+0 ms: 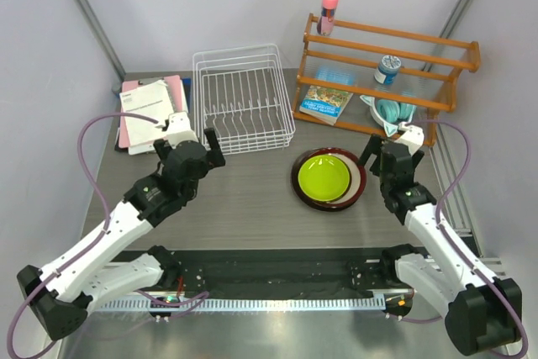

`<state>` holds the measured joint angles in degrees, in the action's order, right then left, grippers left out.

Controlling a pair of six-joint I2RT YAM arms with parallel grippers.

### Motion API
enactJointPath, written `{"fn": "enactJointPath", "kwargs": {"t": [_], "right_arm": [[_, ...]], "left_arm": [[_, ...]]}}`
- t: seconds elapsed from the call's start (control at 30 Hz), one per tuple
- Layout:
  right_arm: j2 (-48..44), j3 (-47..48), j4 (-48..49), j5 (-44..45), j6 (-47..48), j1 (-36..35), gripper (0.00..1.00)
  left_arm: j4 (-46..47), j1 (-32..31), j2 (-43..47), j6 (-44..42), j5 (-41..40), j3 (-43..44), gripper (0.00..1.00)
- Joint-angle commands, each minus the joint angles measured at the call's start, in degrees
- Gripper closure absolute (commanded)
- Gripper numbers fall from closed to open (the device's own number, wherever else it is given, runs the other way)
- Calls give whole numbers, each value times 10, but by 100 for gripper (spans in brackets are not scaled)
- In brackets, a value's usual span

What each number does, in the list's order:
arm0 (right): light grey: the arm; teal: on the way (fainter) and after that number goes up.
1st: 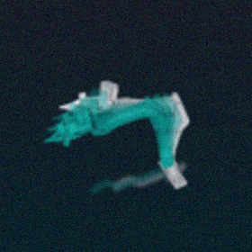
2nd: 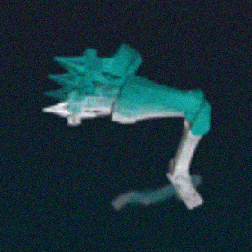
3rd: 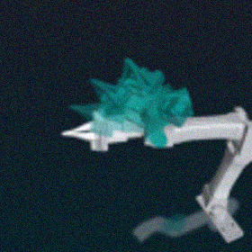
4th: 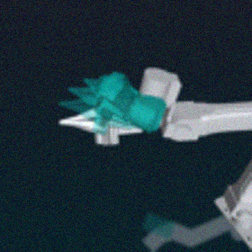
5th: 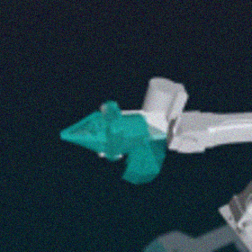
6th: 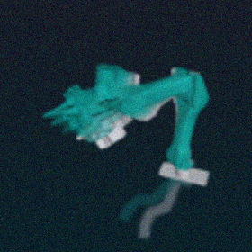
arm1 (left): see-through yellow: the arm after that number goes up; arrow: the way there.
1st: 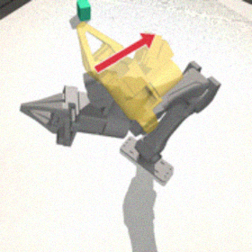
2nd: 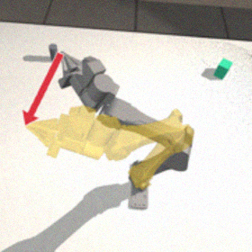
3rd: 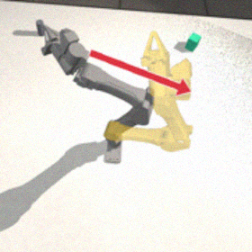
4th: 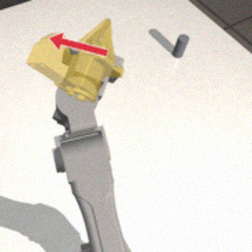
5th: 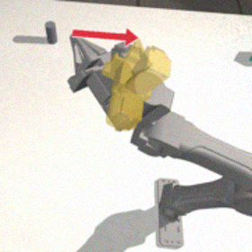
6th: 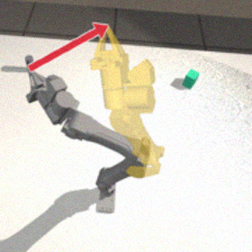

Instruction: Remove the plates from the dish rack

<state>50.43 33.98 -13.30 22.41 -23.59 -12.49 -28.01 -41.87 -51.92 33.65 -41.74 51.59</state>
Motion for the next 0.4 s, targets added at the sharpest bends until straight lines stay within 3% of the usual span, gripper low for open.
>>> {"fn": "enactJointPath", "kwargs": {"t": [0.0,0.17,0.37], "right_arm": [[-24,-93,191,152,80,-11,0],[-57,-192,308,205,108,-15,0],[-49,-208,347,215,117,-16,0]], "left_arm": [[30,-1,25,-43,-39,5,1],[59,0,38,-68,-72,-30,1],[79,0,23,-76,-83,-53,0]]}}
